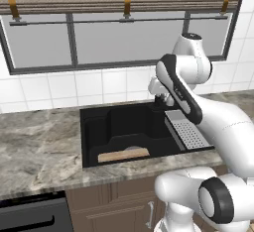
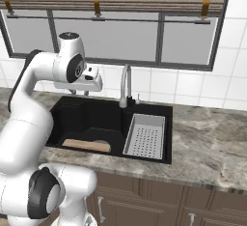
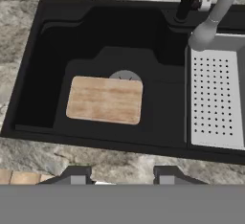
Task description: Turn on the sink faucet with hot water and rinse the cutting board for ten seconds, then turn off the faucet. Push the cutting board to reach the water if necessary.
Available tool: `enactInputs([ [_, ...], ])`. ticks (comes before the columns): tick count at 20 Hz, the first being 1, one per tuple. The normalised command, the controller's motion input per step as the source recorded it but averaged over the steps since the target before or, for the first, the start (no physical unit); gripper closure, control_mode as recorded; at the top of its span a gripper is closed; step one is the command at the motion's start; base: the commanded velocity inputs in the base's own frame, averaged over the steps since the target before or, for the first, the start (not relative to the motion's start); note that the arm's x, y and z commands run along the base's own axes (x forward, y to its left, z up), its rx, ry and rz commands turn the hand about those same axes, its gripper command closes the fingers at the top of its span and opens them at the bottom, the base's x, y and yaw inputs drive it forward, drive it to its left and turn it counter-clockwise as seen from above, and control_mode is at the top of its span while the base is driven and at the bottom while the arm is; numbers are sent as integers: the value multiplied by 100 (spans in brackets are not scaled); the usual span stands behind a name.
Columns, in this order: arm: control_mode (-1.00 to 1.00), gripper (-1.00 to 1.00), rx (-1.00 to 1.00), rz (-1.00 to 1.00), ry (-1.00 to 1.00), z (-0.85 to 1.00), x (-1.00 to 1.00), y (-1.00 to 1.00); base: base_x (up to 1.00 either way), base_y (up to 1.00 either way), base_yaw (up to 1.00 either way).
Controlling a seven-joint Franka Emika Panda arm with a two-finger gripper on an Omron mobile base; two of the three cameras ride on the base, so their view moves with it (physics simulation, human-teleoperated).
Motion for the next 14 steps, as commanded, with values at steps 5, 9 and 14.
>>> enactInputs([
  [5, -100, -100, 0, 0, -1, 0, 5, -13, 0, 0, 0],
  [9, -100, -100, 2, 0, -9, 0, 10, -22, 0, 0, 0],
  [14, -100, -100, 4, 0, -10, 0, 16, -37, 0, 0, 0],
])
